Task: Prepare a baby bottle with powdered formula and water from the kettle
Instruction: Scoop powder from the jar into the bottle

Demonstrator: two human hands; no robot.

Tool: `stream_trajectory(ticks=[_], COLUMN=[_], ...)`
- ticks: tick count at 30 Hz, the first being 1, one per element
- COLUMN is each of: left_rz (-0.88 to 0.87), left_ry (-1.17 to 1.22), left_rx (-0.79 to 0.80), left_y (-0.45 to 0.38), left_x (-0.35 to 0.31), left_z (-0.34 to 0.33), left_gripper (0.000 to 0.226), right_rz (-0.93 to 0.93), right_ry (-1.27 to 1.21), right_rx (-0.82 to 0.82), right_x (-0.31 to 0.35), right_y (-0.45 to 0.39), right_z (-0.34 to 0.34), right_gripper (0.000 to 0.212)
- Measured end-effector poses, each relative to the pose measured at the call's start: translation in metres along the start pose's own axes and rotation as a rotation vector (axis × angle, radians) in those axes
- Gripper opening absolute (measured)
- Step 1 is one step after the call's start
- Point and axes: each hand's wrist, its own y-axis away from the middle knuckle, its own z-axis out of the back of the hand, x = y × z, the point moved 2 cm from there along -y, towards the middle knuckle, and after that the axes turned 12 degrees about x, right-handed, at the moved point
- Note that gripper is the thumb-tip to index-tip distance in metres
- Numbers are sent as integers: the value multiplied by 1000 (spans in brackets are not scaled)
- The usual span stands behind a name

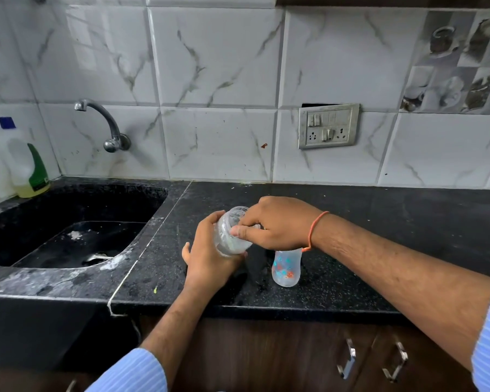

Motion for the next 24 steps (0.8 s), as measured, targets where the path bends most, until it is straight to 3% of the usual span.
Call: stream_trajectory(ticks=[6,15,19,24], left_rz=[-261,-347,-371,-336], left_ry=[151,291,235,198], left_rx=[-98,-75,-68,-83], left_y=[3,13,12,8], left_x=[2,-6,-1,1], left_z=[0,2,3,3], left_gripper=[96,103,112,113], right_rz=[-82,-202,-215,-154], right_ry=[132,-51,83,115], right_rx=[82,347,256,13], right_x=[28,52,53,45], right_y=[-3,-10,-11,-4], right_z=[-2,-16,-19,-14], right_gripper=[67,78,78,54])
